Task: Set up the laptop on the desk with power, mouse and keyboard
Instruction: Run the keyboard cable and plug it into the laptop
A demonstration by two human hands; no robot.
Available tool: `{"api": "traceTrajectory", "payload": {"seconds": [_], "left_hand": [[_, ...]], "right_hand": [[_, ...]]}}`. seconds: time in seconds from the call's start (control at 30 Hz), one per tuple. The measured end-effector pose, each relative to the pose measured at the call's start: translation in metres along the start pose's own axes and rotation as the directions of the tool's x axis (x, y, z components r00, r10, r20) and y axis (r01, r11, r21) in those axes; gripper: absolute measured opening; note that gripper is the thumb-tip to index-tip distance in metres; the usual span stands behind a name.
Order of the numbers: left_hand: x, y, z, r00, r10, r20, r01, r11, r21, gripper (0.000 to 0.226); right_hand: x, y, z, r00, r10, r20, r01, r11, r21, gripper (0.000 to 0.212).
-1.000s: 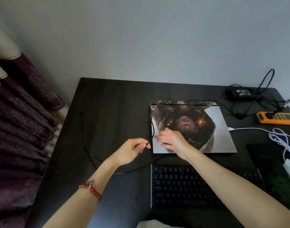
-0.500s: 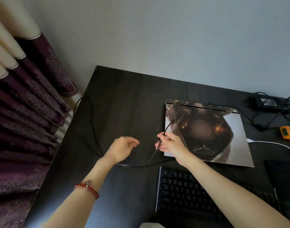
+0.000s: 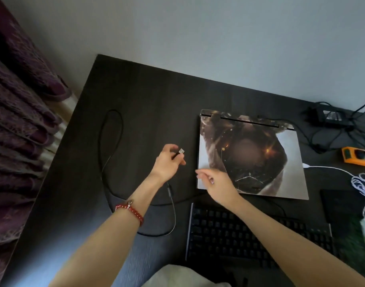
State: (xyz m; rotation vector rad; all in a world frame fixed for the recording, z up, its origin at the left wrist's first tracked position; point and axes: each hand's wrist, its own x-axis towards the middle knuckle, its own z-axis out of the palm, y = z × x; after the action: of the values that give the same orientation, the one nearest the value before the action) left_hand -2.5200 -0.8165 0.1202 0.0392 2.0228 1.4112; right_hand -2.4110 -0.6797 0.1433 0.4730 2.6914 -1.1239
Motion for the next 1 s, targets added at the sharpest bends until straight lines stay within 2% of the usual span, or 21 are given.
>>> {"api": "traceTrajectory", "payload": {"seconds": [0.07,0.1,0.2,0.3,0.4,0.5,0.6,0.8,1.0], "left_hand": [[0.006,-0.011,0.009,1.0,-0.005,0.026,0.002,0.992,0.125,0.03],[0.009,-0.016,0.013,0.999,0.003,0.035,-0.009,0.984,0.178,0.029],[0.014,-0.024,0.026,0.993,0.111,0.046,-0.12,0.953,0.279,0.026],[0.024,-0.027,0.032,0.97,0.238,0.054,-0.24,0.89,0.387,0.031],[0.036,-0.027,0.032,0.93,0.359,0.081,-0.351,0.797,0.492,0.033],[0.041,-0.029,0.03,0.909,0.414,0.044,-0.379,0.777,0.503,0.033],[0.044,-0.032,0.028,0.889,0.458,0.009,-0.402,0.771,0.494,0.023],[0.036,-0.038,0.029,0.851,0.521,0.062,-0.476,0.718,0.508,0.019],[0.036,-0.037,0.031,0.86,0.504,0.074,-0.456,0.698,0.552,0.019]], "right_hand": [[0.01,0.016,-0.007,0.983,-0.055,-0.173,0.018,0.978,-0.209,0.027],[0.017,0.024,-0.009,0.976,-0.046,-0.212,-0.017,0.958,-0.286,0.031],[0.026,0.041,-0.008,0.979,0.077,-0.19,-0.154,0.887,-0.435,0.049],[0.03,0.052,0.002,0.982,0.145,-0.122,-0.188,0.837,-0.513,0.056],[0.03,0.057,0.007,0.984,0.15,-0.099,-0.18,0.83,-0.528,0.057],[0.028,0.057,0.007,0.984,0.135,-0.113,-0.174,0.844,-0.507,0.057],[0.028,0.057,0.01,0.983,0.134,-0.125,-0.18,0.839,-0.513,0.057],[0.028,0.058,0.012,0.981,0.139,-0.133,-0.188,0.843,-0.504,0.057],[0.029,0.059,0.012,0.982,0.139,-0.128,-0.185,0.844,-0.503,0.058]]}}
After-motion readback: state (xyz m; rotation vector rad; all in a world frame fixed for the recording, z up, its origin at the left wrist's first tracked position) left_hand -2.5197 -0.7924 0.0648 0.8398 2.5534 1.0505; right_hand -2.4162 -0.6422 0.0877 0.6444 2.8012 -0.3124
